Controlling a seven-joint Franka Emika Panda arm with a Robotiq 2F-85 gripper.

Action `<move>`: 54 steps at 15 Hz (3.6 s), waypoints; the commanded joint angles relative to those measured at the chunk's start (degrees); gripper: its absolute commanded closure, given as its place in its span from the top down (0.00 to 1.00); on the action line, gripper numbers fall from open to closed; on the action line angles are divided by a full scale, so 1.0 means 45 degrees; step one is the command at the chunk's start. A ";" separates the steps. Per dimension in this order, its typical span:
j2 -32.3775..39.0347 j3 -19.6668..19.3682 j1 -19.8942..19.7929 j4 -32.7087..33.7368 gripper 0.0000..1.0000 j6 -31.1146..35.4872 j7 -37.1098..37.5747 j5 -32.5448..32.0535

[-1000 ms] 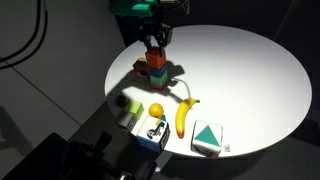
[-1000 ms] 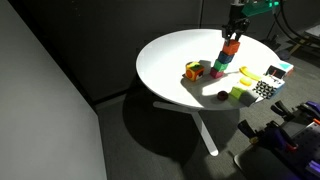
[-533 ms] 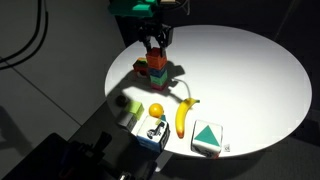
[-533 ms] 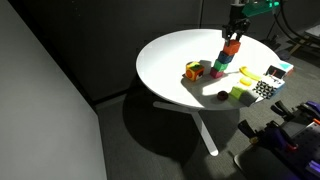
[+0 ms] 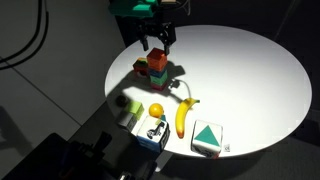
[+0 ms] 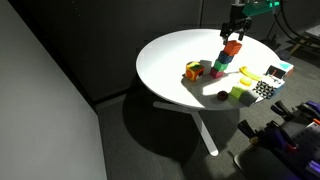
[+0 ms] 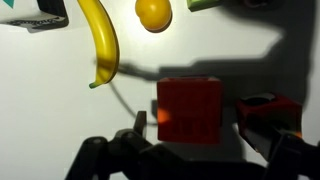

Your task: Put the orange block on top of the blue block

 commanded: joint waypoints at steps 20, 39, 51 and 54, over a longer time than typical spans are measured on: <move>-0.1419 -0.0032 -0.0164 -0.0658 1.00 0.0188 -0.0466 0.0364; -0.5583 -0.0085 -0.0138 -0.3759 1.00 -0.1226 -0.0627 0.0344; -0.6427 -0.0021 -0.0107 -0.4221 1.00 -0.1077 -0.0437 0.0342; -0.6427 -0.0021 -0.0107 -0.4229 1.00 -0.1077 -0.0437 0.0343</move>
